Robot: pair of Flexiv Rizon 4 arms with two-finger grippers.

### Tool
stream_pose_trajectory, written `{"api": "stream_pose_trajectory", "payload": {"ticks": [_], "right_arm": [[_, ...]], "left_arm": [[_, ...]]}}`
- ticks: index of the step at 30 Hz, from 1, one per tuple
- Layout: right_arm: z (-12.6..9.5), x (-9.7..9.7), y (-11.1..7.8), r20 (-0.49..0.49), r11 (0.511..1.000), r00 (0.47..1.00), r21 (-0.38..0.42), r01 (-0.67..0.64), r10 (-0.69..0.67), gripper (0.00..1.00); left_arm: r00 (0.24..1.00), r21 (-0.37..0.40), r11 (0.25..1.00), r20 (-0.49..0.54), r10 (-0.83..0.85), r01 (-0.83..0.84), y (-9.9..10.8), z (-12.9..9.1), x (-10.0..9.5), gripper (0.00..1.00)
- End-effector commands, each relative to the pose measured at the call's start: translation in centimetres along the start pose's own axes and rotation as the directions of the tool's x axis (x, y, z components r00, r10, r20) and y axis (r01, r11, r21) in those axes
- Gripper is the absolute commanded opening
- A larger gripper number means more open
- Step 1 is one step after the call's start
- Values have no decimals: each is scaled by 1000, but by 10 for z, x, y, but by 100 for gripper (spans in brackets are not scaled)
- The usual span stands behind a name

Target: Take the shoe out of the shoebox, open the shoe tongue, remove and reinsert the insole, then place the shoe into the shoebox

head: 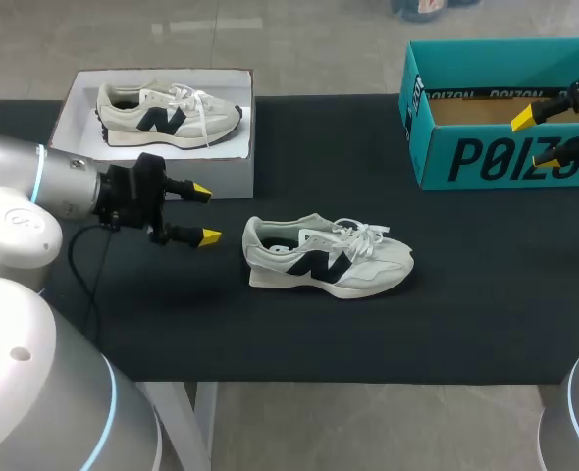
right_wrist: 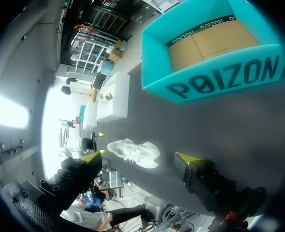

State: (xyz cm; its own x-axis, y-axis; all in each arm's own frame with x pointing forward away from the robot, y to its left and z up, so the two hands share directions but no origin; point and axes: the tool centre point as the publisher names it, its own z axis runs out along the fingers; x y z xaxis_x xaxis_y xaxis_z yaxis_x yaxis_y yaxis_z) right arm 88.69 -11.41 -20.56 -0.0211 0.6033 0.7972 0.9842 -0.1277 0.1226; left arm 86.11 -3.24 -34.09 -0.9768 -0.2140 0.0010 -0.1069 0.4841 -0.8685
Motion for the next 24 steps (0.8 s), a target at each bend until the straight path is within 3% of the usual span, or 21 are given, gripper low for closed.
{"api": "stream_pose_trajectory", "payload": {"ticks": [1,7,13,24], "right_arm": [[0,0,0,3,1000,1000,0,-1,1,100],[0,0,0,3,1000,1000,0,-1,1,100],[0,0,0,3,1000,1000,0,-1,1,100],[0,0,0,3,1000,1000,0,-1,1,100]], "left_arm": [[997,59,998,-83,2,3,11,7,-11,100],[987,53,998,-159,24,-16,25,23,-18,100],[986,78,997,-160,39,-26,29,35,-19,100],[973,133,990,-218,72,-44,21,48,12,100]]}}
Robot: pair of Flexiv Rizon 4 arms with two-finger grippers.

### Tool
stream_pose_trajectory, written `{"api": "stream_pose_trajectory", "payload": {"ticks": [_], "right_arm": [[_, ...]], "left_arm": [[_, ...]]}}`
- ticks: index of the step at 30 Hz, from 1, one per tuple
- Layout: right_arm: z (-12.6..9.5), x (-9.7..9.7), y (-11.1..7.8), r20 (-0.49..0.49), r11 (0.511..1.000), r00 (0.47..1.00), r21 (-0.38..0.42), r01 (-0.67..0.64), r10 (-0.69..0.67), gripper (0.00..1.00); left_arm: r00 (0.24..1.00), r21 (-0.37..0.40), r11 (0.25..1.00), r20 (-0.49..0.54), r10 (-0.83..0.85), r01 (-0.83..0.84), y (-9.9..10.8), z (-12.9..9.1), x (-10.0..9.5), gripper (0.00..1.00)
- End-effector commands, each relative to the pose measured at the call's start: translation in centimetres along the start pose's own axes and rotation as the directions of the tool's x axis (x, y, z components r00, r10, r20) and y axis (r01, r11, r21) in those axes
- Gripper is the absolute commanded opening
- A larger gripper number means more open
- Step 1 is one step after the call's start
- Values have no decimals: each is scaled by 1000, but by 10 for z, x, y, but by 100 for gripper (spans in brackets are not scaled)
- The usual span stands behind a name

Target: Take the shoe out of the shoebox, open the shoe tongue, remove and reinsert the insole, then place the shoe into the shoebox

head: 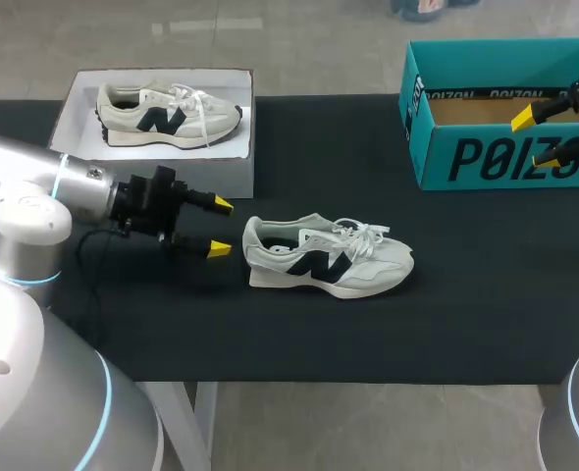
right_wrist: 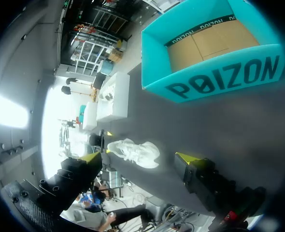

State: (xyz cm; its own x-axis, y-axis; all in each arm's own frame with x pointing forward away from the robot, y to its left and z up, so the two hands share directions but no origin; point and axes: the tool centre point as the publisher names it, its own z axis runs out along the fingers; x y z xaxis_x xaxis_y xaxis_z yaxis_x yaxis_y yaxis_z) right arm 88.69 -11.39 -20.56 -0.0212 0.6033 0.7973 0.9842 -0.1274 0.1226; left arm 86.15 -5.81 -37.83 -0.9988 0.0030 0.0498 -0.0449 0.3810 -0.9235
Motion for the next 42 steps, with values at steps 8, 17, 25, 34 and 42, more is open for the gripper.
{"api": "stream_pose_trajectory", "payload": {"ticks": [8,17,25,34,42], "right_arm": [[0,0,0,3,1000,1000,0,-1,1,100],[0,0,0,3,1000,1000,0,-1,1,100],[0,0,0,3,1000,1000,0,-1,1,100],[0,0,0,3,1000,1000,0,-1,1,100],[0,0,0,3,1000,1000,0,-1,1,100]], "left_arm": [[998,-44,997,-7,56,-56,12,41,16,100],[998,-60,996,-4,67,-67,19,62,14,100],[998,-67,996,-24,52,-54,26,77,11,100],[999,-76,996,12,38,-37,30,82,7,100],[999,-71,996,12,52,-51,24,80,6,92]]}}
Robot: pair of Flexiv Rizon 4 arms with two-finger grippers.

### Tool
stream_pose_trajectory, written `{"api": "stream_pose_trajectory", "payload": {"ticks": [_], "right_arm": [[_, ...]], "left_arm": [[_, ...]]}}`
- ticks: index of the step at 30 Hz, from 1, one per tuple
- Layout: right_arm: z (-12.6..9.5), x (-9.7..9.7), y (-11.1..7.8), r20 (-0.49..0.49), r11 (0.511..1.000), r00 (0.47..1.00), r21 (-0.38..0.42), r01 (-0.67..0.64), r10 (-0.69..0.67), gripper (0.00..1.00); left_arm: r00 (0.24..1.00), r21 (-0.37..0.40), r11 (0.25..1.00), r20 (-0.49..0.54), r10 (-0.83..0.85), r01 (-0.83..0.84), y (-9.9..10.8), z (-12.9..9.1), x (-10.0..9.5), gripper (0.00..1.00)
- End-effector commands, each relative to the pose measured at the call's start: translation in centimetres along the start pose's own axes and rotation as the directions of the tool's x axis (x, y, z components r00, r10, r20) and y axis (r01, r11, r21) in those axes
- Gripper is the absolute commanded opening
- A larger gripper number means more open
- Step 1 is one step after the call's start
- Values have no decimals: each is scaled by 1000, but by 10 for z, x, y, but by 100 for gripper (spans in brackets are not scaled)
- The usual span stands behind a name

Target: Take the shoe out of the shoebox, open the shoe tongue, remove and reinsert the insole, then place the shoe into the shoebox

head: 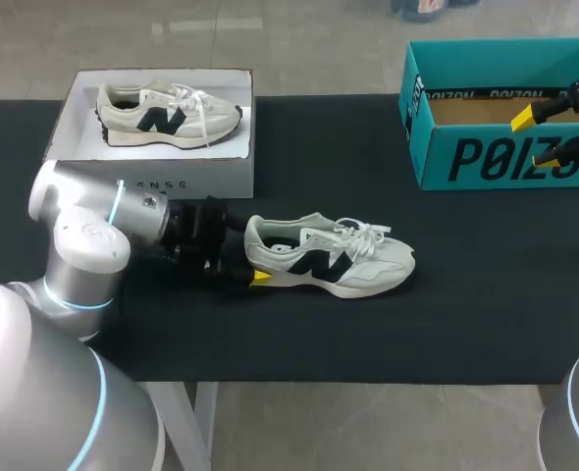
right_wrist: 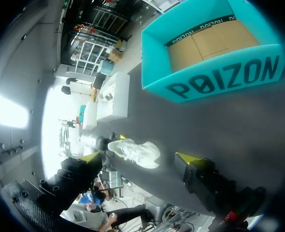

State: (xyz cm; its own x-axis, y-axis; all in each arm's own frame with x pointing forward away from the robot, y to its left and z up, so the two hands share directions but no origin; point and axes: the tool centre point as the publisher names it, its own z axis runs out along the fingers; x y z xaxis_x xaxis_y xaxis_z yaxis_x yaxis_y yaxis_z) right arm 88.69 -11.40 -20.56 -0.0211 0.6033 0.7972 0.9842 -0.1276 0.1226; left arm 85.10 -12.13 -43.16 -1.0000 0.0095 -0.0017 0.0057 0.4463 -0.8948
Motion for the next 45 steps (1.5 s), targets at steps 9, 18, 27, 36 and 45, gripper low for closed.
{"api": "stream_pose_trajectory", "payload": {"ticks": [9,18,27,36,45], "right_arm": [[0,0,0,3,1000,1000,0,-1,1,100],[0,0,0,3,1000,1000,0,-1,1,100],[26,30,-4,165,1000,986,2,23,-23,100],[69,79,-42,296,999,955,-46,-14,27,100],[85,86,-49,435,999,900,-23,-25,32,100]], "left_arm": [[1000,-14,1000,-9,3,-3,-5,0,2,0],[1000,-14,1000,-9,3,-3,-5,0,2,0],[1000,-14,1000,-9,3,-3,-5,0,2,0],[1000,-14,1000,-9,3,-3,-5,0,2,0],[1000,-14,1000,-9,3,-3,-5,0,2,0]]}}
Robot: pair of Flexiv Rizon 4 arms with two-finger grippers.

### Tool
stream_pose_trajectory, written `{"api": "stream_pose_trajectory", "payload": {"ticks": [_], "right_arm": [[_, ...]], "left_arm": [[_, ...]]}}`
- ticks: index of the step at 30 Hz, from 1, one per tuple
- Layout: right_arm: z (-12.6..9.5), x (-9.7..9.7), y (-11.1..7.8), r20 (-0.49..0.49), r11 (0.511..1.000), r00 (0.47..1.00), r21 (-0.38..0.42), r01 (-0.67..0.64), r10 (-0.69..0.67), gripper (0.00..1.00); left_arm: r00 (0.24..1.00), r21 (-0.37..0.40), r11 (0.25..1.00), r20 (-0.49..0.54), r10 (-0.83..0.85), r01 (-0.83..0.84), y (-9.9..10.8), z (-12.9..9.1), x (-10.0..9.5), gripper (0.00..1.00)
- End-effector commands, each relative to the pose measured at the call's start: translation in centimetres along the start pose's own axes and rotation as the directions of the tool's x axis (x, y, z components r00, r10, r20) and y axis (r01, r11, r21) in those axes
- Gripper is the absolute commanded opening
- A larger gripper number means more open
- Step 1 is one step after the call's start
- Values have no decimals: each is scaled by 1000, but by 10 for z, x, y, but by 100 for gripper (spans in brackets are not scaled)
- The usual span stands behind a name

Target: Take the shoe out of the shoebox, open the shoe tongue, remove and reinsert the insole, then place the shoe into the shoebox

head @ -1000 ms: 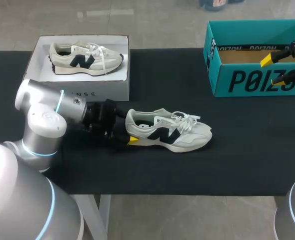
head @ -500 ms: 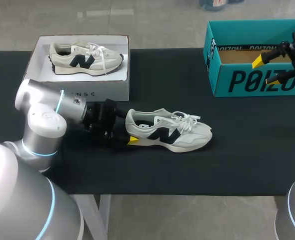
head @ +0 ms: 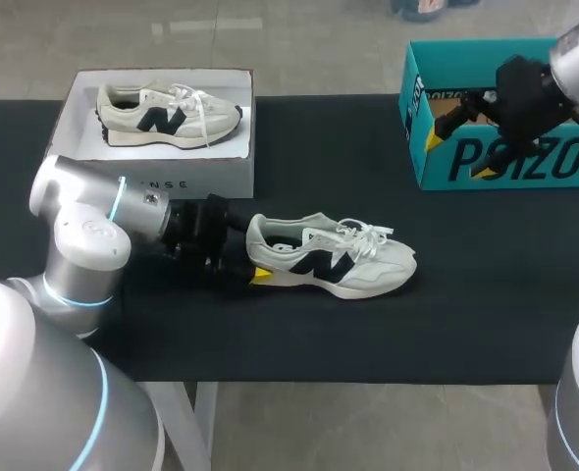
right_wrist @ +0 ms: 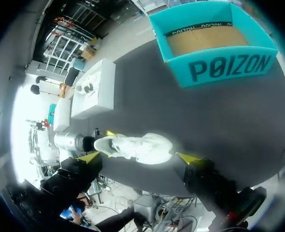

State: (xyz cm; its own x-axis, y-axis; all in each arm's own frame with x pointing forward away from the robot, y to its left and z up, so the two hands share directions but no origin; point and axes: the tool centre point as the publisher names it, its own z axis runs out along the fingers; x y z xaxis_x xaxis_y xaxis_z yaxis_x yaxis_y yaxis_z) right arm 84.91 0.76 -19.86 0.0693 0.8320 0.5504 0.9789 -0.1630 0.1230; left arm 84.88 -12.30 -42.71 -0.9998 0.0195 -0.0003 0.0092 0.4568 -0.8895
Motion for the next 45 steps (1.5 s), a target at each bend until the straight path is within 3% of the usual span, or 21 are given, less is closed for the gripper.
{"api": "stream_pose_trajectory", "payload": {"ticks": [1,6,9,13,18,20,28,34,42,45], "right_arm": [[-2,6,2,101,1000,995,7,-2,1,100],[-2,6,2,101,1000,995,7,-2,1,100],[19,35,-10,333,992,935,46,115,-123,100],[47,55,-31,533,991,836,53,120,-130,100],[73,72,-51,623,992,773,34,119,-114,100],[82,79,-55,683,991,721,23,135,-114,100],[122,97,-63,679,987,719,51,150,-144,100],[149,105,-66,715,985,685,30,170,-140,100],[174,102,-59,751,986,653,-23,164,-91,100],[181,100,-59,781,986,619,-20,165,-88,100]], "left_arm": [[1000,-3,1000,1,-1,1,-1,1,0,0],[1000,-3,1000,1,-1,1,-1,1,0,0],[1000,-3,1000,1,-1,1,-1,1,0,0],[1000,-3,1000,1,-1,1,-1,1,0,0],[1000,-3,1000,1,-1,1,-1,1,0,0],[1000,-3,1000,1,-1,1,-1,1,0,0],[1000,-3,1000,1,-1,1,-1,1,0,0],[1000,-3,1000,1,-1,1,-1,1,0,0],[1000,-3,1000,1,-1,1,-1,1,0,0],[1000,-3,1000,1,-1,1,-1,1,0,0]]}}
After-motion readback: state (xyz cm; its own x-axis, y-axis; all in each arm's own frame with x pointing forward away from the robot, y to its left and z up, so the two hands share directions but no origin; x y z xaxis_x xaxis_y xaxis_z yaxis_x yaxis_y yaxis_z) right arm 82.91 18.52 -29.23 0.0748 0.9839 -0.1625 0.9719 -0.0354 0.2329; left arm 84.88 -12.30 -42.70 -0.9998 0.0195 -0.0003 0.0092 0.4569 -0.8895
